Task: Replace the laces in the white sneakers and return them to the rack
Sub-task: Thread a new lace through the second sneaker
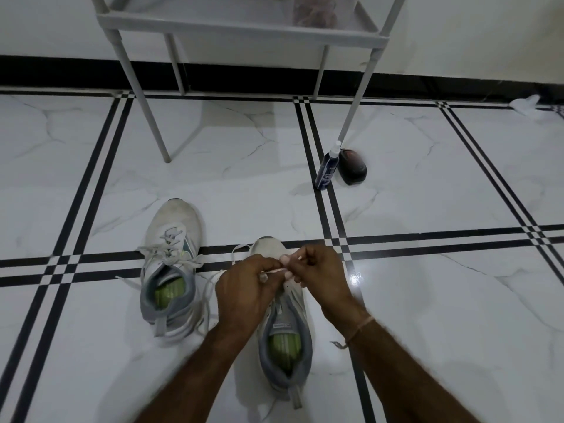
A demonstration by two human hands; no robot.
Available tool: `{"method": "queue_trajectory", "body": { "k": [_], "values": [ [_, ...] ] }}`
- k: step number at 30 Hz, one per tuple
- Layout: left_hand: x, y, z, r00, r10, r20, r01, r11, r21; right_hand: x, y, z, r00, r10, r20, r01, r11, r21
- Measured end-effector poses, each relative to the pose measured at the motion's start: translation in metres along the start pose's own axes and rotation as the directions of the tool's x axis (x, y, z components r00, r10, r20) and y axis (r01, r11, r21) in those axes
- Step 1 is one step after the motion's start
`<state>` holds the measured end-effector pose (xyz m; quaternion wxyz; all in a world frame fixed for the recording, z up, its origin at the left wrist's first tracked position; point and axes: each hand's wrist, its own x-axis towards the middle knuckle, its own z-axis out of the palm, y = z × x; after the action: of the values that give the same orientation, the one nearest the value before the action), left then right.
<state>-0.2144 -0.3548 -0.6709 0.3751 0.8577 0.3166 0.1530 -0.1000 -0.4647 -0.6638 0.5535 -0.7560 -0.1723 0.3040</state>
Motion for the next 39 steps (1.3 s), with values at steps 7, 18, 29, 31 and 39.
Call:
{"method": "queue_trajectory", "body": {
  "k": [7,18,29,31,39],
  "values": [
    [0.002,-0.010,0.004,0.999,-0.054,0.007,0.055,0.990,-0.129,-0.001,0.008,-0.004,0.997,0.030,0.076,-0.038,0.994,0.107],
    [0.003,-0.027,0.005,0.994,-0.094,0.048,0.103,0.969,-0.225,-0.004,0.019,-0.009,0.973,0.163,0.166,-0.058,0.860,-0.506],
    [-0.006,-0.016,0.018,0.982,-0.099,0.163,0.094,0.995,0.037,-0.006,0.035,-0.019,0.977,0.204,0.063,-0.174,0.931,-0.322],
    [-0.009,-0.016,0.024,0.984,-0.112,0.137,0.109,0.994,0.032,-0.006,0.037,-0.019,0.977,0.205,0.054,-0.183,0.943,-0.279],
    [-0.020,-0.017,0.035,0.991,-0.123,0.054,0.127,0.988,-0.086,-0.006,0.048,-0.012,0.986,0.165,-0.029,-0.165,0.933,-0.320]
  ]
}}
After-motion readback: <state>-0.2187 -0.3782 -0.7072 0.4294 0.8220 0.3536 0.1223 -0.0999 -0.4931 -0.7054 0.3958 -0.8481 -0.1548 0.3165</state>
